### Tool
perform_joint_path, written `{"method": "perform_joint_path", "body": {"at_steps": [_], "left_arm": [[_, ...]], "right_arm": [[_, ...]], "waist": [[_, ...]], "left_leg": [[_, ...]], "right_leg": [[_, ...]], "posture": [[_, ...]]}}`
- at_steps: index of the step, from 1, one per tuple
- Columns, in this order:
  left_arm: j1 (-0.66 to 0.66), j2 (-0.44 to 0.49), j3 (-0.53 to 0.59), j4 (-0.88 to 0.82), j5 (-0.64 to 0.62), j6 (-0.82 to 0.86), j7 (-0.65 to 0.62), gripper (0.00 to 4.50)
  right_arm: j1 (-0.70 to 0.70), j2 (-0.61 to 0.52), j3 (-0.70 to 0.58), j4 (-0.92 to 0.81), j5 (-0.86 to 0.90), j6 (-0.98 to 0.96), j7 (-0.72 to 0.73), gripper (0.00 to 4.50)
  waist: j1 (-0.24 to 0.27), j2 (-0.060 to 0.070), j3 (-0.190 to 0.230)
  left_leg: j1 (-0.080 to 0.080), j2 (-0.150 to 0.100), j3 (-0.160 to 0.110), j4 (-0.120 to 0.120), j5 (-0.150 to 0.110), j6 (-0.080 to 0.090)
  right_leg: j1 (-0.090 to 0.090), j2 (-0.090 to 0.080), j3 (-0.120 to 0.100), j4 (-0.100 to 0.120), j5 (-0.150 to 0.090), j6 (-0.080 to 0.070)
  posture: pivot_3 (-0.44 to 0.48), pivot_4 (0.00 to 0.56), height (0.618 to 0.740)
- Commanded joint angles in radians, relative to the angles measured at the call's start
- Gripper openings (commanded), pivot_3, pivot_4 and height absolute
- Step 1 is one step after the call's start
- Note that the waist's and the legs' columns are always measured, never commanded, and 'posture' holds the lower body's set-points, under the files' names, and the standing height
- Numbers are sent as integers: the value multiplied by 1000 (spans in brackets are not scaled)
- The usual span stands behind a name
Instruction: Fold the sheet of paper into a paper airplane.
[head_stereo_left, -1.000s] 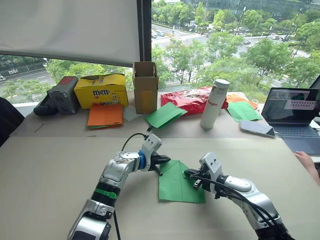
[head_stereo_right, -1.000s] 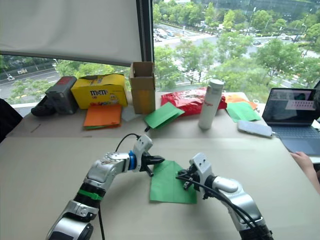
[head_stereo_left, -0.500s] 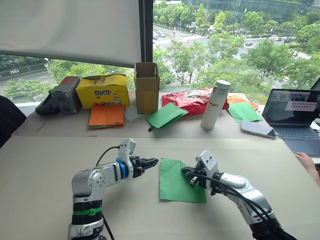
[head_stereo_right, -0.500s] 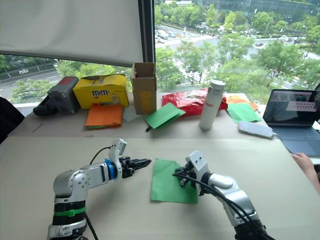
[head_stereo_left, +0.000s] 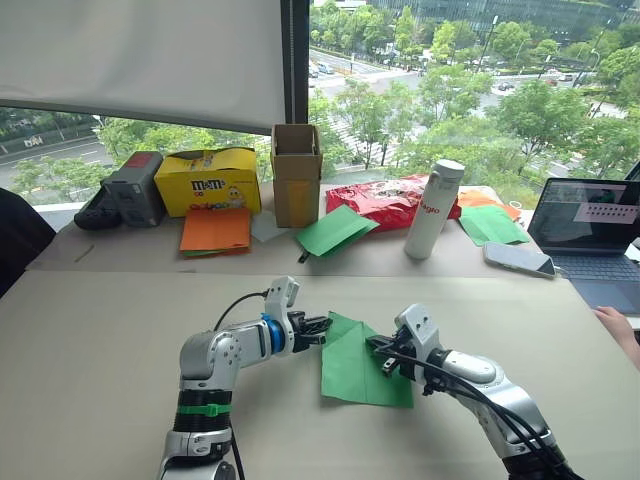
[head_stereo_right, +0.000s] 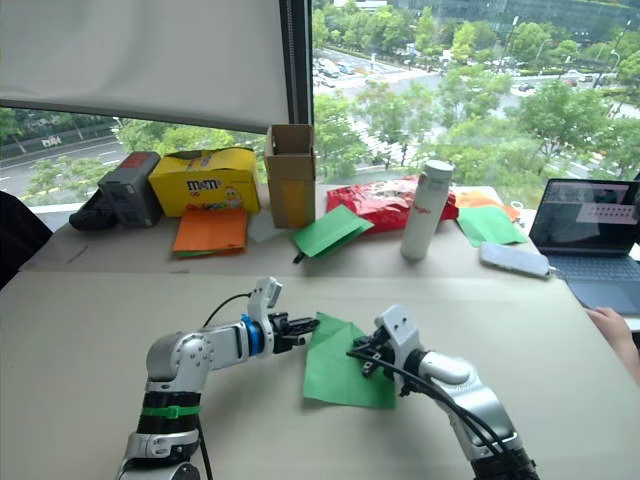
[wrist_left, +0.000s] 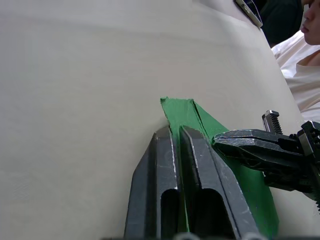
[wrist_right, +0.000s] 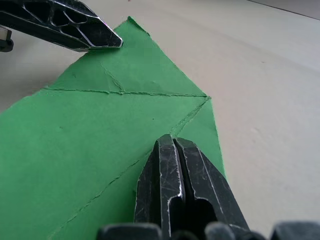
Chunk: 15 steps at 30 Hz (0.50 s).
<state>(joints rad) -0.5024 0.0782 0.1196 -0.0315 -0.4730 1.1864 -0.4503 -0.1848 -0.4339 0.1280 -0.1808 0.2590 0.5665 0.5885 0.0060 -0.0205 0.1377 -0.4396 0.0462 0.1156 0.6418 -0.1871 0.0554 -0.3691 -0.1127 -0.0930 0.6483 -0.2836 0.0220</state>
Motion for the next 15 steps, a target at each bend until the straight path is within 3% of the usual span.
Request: {"method": "perform_joint_path", "body": {"at_steps": [1, 4, 8, 15], "left_arm": [[-30, 13, -62, -2, 3, -67, -23, 27], [-51, 58, -146, 10, 41, -143, -55, 27], [-105, 249, -412, 7, 235, -427, -209, 27], [-194, 331, -547, 82, 368, -771, -391, 27]], "right_arm": [[11, 2, -48, -27, 24, 64, -25, 0], [5, 11, -75, -55, 47, 95, -38, 0], [-2, 15, -105, -81, 63, 139, -66, 0], [27, 31, -113, -89, 61, 145, -74, 0]], "waist": [[3, 0, 0], [5, 0, 0], [3, 1, 1], [5, 1, 1]], "left_leg": [[0, 0, 0, 0, 0, 0], [0, 0, 0, 0, 0, 0], [-1, 0, 1, -1, 0, 0], [-4, 0, 2, -2, -1, 0]], "right_leg": [[0, 0, 0, 0, 0, 0], [0, 0, 0, 0, 0, 0], [-2, 0, 0, 0, 0, -1], [-4, -1, 1, -2, 0, -1]], "posture": [[0, 150, 740], [0, 150, 740], [0, 150, 740], [0, 150, 740]]}}
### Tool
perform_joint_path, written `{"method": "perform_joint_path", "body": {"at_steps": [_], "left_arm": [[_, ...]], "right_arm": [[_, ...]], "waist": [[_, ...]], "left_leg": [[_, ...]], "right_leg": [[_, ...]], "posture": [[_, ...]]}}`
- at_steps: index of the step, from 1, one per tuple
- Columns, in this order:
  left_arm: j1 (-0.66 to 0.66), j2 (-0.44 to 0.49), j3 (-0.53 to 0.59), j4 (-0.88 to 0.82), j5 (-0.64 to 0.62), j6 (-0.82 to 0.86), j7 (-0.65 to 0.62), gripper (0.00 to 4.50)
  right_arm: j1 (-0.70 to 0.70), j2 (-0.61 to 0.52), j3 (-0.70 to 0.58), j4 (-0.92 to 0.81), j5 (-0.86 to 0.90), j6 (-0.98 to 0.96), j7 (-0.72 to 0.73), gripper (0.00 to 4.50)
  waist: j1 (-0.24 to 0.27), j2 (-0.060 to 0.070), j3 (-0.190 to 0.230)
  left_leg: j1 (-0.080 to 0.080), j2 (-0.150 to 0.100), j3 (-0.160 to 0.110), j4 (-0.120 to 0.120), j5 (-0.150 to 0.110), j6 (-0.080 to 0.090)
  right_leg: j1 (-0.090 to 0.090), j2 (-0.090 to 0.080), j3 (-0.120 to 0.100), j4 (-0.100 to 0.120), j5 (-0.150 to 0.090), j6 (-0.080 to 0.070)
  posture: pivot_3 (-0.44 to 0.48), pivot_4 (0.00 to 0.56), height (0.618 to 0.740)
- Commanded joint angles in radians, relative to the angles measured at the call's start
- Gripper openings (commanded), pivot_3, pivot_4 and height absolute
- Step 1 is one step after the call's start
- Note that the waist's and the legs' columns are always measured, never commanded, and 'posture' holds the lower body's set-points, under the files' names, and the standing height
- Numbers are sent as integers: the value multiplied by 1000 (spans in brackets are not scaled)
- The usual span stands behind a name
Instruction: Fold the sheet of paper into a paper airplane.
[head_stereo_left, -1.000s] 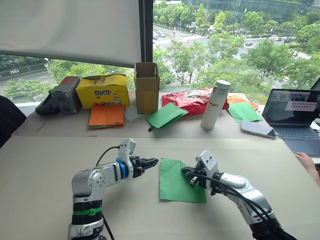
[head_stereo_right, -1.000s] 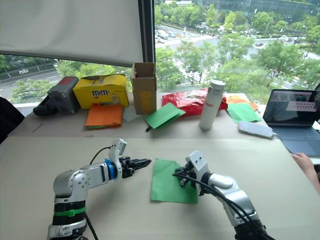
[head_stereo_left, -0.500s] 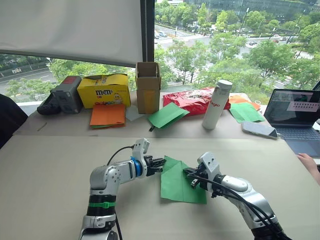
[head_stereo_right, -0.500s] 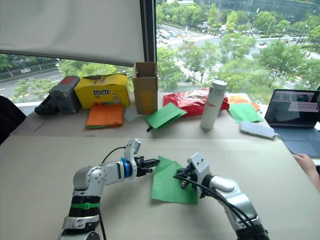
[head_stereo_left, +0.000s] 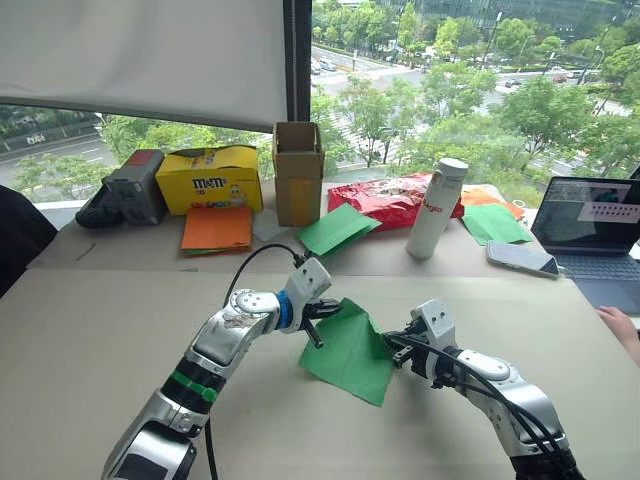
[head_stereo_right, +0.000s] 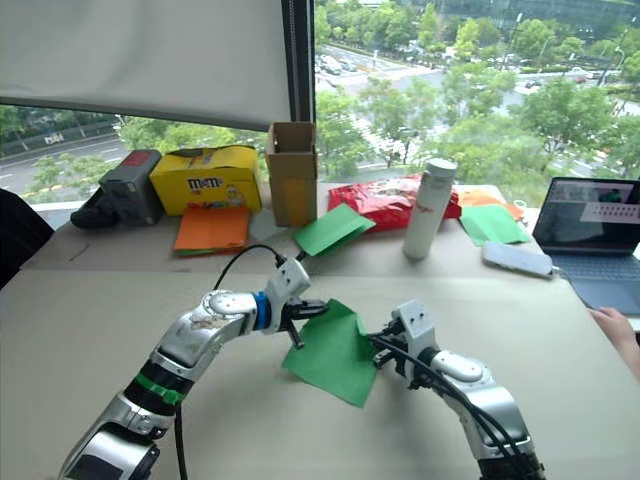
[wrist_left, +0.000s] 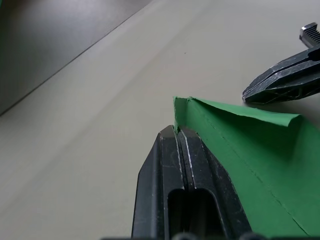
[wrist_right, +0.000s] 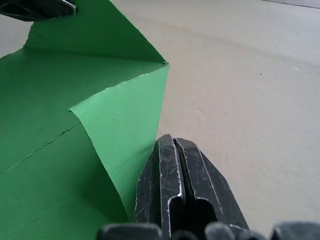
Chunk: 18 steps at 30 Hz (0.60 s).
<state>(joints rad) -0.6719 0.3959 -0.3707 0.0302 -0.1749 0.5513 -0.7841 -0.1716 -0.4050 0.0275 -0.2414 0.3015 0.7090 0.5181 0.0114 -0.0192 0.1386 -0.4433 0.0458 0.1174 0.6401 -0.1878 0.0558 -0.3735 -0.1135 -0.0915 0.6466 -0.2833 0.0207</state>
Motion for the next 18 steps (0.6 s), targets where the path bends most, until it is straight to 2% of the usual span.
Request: {"method": "perform_joint_path", "body": {"at_steps": [1, 13, 18], "left_arm": [[-28, 10, -68, 34, 86, -163, -65, 27], [19, -9, -88, 84, 188, -261, -77, 27], [17, -13, -77, 88, 195, -263, -84, 27]], "right_arm": [[16, 5, -15, -32, 19, 1, -4, 0], [2, 21, -105, -91, 19, -68, -56, 0], [34, -14, -18, -158, 71, 20, 35, 0]], "waist": [[0, 0, 0], [0, 0, 0], [-1, 0, 0]], "left_leg": [[0, 0, 0, 0, 0, 1], [-4, 0, 2, 0, 0, 2], [-4, 0, 2, 1, 0, 2]], "right_leg": [[0, 0, 0, 0, 0, 0], [-6, 1, 1, 2, 0, 0], [-7, 2, 2, 2, 0, 1]], "posture": [[0, 150, 740], [0, 150, 740], [0, 150, 740]]}}
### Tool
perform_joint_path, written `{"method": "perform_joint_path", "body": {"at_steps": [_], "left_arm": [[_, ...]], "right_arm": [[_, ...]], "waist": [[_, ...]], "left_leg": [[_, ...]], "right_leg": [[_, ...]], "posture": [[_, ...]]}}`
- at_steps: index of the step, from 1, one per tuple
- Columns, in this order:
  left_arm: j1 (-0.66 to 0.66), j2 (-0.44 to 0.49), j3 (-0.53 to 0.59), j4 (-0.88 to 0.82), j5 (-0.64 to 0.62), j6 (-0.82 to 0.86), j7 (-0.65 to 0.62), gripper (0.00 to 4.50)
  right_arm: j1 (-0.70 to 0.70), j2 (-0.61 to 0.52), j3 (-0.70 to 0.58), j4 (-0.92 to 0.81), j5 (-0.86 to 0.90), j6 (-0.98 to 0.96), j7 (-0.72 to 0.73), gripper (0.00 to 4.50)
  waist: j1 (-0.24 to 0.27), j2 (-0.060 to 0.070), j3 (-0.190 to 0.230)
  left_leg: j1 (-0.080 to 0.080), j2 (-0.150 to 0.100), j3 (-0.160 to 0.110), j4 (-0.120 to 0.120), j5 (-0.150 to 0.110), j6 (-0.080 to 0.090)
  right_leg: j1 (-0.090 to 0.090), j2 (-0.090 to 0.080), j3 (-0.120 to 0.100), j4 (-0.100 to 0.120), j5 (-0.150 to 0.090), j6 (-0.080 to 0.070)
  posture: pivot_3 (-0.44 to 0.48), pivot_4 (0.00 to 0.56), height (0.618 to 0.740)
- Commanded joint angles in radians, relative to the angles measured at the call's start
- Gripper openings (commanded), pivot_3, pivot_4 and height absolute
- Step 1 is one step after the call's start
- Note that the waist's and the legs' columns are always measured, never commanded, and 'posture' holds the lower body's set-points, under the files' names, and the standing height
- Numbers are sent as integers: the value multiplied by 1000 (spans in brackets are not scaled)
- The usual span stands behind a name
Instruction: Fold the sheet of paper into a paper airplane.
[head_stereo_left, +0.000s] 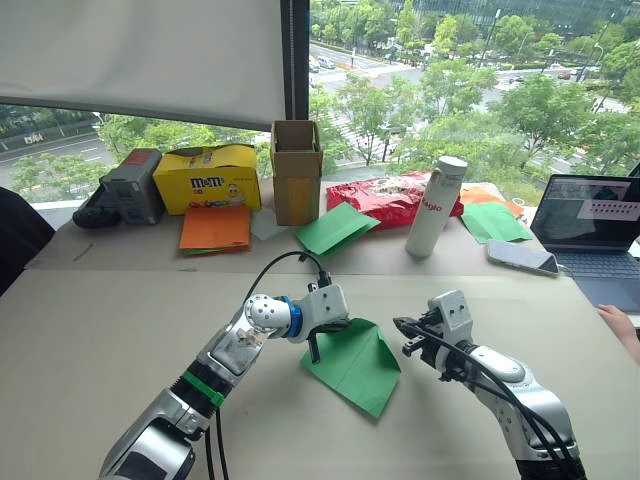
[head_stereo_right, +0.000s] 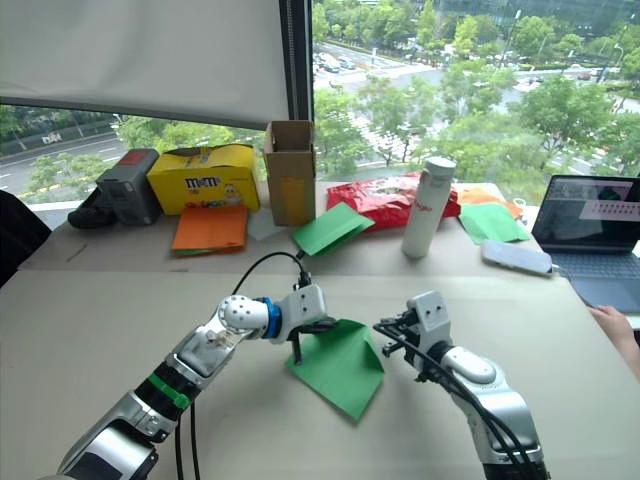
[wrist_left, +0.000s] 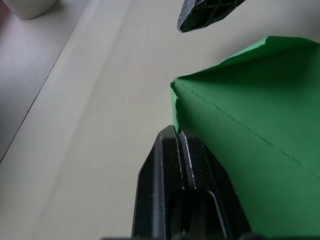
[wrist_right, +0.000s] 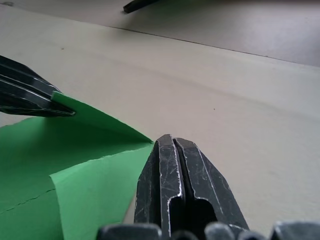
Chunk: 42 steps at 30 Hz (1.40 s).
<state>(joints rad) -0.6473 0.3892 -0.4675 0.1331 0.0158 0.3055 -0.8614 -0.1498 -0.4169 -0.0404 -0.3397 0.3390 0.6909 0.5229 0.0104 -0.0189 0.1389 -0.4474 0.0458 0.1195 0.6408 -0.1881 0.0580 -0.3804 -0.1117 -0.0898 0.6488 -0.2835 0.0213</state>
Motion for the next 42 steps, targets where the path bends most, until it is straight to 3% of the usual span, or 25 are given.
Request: {"method": "perform_joint_path", "body": {"at_steps": [1, 9, 17, 22, 35, 42], "left_arm": [[-9, -8, 19, -13, 6, -23, -10, 27], [-8, 37, -67, 3, 107, -188, -82, 27], [-23, 56, -124, 52, 212, -322, -120, 27], [-22, 43, -119, 68, 243, -340, -125, 27], [-5, -12, -57, 50, 210, -269, -102, 27], [0, 38, 106, -16, 5, 20, -226, 2194]], "right_arm": [[16, 0, 69, -54, 24, 42, 26, 0], [41, -1, 110, 6, -20, 27, -1, 0], [15, 37, 35, 2, 29, -20, -12, 0], [-8, 56, 13, 7, 42, -49, -1, 0], [-5, 49, 139, 150, -46, -115, 21, 0], [-13, 49, 154, 215, -67, -149, 32, 0]], "waist": [[0, 0, 0], [1, 0, 0], [1, 0, 0], [0, 0, 0], [1, 0, 0], [-7, 0, 0]], "left_leg": [[0, 0, 0, 0, 0, 0], [0, 1, 0, 0, 0, 0], [0, 1, 0, 1, 0, 0], [0, 1, 0, 1, 0, 0], [0, 1, 1, 3, 0, 0], [1, 2, 1, 4, 1, -1]], "right_leg": [[0, 0, 0, 0, 0, 0], [-1, 1, 0, 1, 0, 0], [-1, 1, 0, 1, 0, 0], [-1, 1, 0, 1, 0, 0], [-1, 1, 0, 3, 0, 0], [-3, 3, 1, 9, -1, 2]], "posture": [[0, 150, 740], [0, 150, 740], [0, 150, 740], [0, 150, 740], [0, 150, 740], [0, 150, 740]]}}
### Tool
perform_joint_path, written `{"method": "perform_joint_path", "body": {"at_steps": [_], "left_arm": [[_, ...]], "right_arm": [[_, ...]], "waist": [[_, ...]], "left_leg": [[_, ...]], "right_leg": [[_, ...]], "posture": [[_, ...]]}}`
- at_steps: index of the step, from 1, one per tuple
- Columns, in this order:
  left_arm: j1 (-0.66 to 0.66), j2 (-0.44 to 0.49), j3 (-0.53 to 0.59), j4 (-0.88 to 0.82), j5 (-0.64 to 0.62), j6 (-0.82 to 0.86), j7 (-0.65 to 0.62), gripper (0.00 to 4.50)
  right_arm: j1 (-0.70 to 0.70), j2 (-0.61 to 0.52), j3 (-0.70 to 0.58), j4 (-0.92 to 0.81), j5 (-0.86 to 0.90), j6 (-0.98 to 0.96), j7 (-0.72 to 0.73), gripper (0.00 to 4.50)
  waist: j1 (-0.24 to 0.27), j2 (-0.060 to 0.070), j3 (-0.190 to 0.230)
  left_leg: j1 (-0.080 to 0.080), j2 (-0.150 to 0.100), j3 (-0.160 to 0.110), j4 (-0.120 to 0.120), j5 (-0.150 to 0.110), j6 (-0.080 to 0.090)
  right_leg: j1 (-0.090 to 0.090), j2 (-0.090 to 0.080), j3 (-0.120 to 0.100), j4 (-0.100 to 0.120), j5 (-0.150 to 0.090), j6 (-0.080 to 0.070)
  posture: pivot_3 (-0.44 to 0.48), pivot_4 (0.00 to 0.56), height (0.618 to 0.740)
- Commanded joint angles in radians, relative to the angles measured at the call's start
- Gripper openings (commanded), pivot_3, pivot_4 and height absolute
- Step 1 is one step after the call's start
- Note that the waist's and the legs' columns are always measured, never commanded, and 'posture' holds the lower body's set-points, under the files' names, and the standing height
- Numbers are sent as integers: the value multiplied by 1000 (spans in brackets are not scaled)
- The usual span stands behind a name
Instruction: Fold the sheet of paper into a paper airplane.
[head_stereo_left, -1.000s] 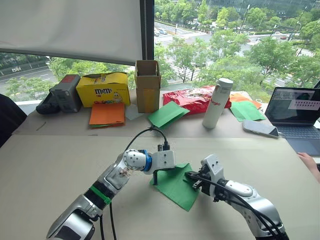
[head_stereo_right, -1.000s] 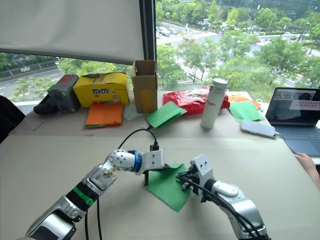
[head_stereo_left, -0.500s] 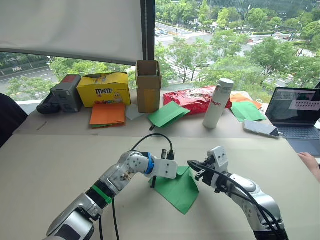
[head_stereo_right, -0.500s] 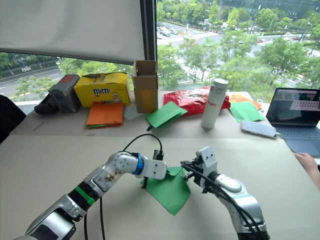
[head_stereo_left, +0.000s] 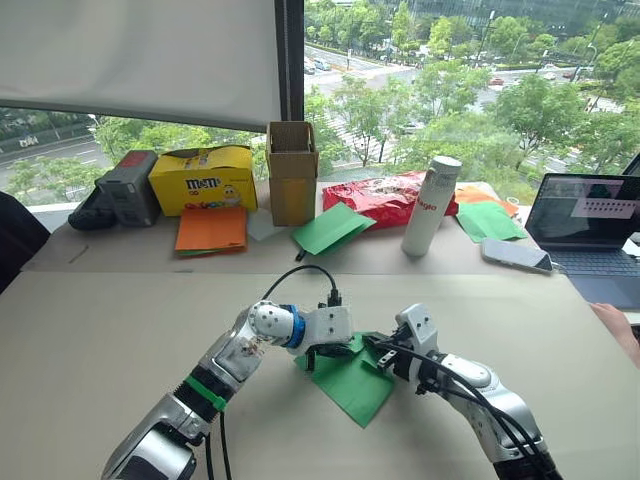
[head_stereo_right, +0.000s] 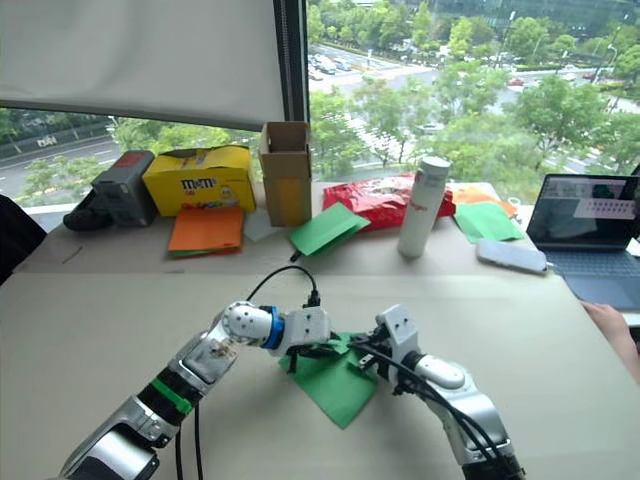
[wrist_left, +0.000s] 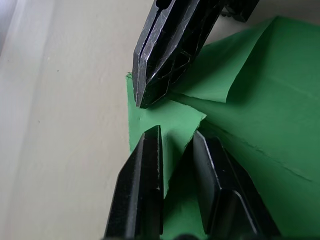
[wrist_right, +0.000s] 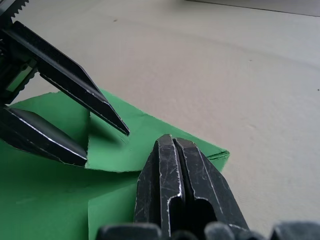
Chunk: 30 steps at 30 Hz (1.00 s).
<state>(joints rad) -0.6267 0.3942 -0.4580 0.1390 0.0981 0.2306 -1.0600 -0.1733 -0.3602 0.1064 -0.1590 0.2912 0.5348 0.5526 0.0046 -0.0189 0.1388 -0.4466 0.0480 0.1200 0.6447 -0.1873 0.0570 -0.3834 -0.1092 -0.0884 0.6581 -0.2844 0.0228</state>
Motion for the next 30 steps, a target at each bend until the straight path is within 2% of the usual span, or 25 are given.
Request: {"method": "perform_joint_path", "body": {"at_steps": [1, 2, 5, 10, 12, 16, 18, 30], "left_arm": [[-27, 30, 135, -14, -116, 138, -25, 2524], [-39, 18, 184, 1, -159, 181, -10, 2907], [-54, -3, 284, 15, -250, 304, 21, 2343], [23, -41, 251, -35, -276, 395, 58, 584], [39, -58, 235, -51, -272, 407, 82, 38], [61, -111, 220, -21, -255, 446, 176, 38], [61, -109, 196, 15, -225, 448, 208, 38], [78, -94, 131, 32, -210, 457, 227, 38]], "right_arm": [[10, -8, 9, 39, -21, 5, 3, 0], [10, -9, 11, 42, -23, 3, 4, 0], [13, -8, 12, 39, -24, 3, 6, 0], [12, -9, 7, 30, -23, 8, 3, 0], [9, -10, 5, 29, -24, 10, 1, 0], [-4, -2, -1, 18, -19, 14, -10, 0], [-12, 4, 0, 18, -19, 10, -13, 0], [-69, 66, 48, 90, -64, -35, -16, 0]], "waist": [[-2, 0, 0], [-3, 0, 0], [-3, 0, 0], [-5, 0, 0], [-4, 0, 0], [-4, 0, 0], [-4, 0, 0], [-6, 0, -1]], "left_leg": [[0, 1, 0, 0, 0, 0], [1, 1, 0, 0, 0, -1], [1, 1, -1, 0, 1, -1], [2, 1, -1, 0, 1, -1], [2, 1, -1, 0, 1, -1], [2, 1, -1, 0, 1, -2], [2, 1, -1, 0, 1, -2], [3, 1, -1, 0, 1, -2]], "right_leg": [[0, 1, 0, 1, 0, 0], [-1, 1, 0, 3, 0, 0], [0, 1, 0, 4, -1, 0], [1, 1, 0, 4, -1, 1], [1, 1, 0, 4, -1, 1], [1, 1, 1, 4, -1, 1], [0, 1, 1, 4, -1, 1], [1, 1, 1, 5, -1, 0]], "posture": [[0, 150, 740], [0, 150, 740], [0, 150, 740], [0, 150, 740], [0, 150, 740], [0, 150, 740], [0, 150, 740], [0, 150, 740]]}}
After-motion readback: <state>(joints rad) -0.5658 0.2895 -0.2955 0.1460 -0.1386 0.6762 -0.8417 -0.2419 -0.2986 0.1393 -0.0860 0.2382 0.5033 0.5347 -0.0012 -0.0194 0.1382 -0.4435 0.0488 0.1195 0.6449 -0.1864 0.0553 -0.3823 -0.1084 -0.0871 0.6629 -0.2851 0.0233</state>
